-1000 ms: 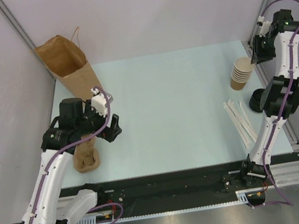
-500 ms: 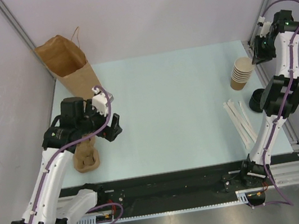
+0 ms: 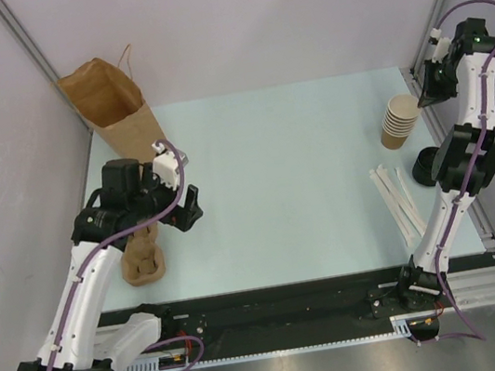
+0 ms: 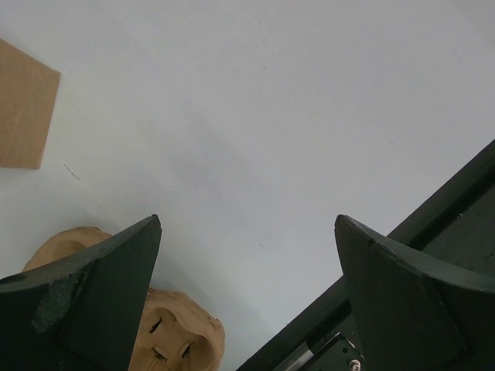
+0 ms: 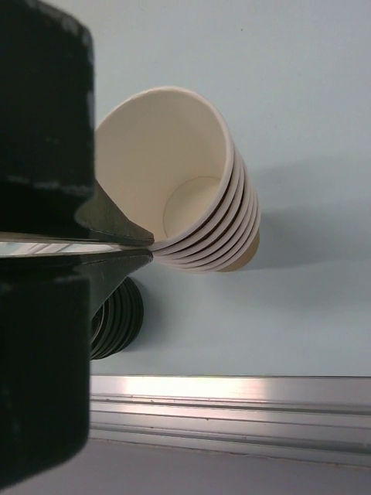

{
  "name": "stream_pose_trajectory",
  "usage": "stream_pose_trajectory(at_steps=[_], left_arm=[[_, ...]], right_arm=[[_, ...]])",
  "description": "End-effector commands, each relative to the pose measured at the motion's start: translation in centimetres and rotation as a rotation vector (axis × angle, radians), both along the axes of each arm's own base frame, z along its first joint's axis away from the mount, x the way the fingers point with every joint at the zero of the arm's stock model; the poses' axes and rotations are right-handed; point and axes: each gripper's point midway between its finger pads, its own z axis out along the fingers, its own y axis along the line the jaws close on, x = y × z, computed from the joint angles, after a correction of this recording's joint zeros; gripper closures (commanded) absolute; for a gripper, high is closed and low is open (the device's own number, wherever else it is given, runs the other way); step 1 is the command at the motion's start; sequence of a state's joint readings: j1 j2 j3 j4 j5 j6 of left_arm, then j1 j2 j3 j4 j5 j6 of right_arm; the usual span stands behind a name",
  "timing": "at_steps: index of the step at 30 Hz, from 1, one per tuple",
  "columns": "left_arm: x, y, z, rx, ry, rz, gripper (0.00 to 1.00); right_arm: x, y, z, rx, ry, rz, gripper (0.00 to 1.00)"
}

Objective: Pack the takeout coffee

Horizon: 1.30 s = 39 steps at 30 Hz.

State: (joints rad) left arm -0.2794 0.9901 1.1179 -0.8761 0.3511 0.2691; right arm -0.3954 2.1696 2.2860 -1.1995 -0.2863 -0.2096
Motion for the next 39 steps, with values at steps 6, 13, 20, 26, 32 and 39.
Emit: stream_pose_trajectory(at_steps=[6,13,20,26,32,39], left_arm=[[0.8,-0.7,0.6,-0.033,-0.013,0.003,0.0],[0.8,-0.9,0.6,-0.041,-0.007,0.001,0.0],[0.9,-1.1,0.5,-0.049,0.003,-0.002,0.0],[0.9,-1.1,0.6,-0.049,0.0,0.0,0.01],[0.9,-1.2,0.8,-0.054,0.001,-0.004,0.01],[1.0,-1.4,0.8,-0.057,0.007,-0.007,0.01]], right_arm=[[0.0,0.2,3.9,0.024,-0.094,-0.011,1.0],[-0.8,-0.6,6.1,0.027,-0.141,-0.031,1.0],[-1.1,-0.5,7.1,0.07,-0.17,-0.026,1.0],[-1.1,-0.3,7.7,0.087,-0.19,-0.015,1.0],[-1.5,0.0,10.2,0.09,-0.252,0.001,1.0],[-2.0,0.5,12.4,0.089,-0.304,0.019,1.0]])
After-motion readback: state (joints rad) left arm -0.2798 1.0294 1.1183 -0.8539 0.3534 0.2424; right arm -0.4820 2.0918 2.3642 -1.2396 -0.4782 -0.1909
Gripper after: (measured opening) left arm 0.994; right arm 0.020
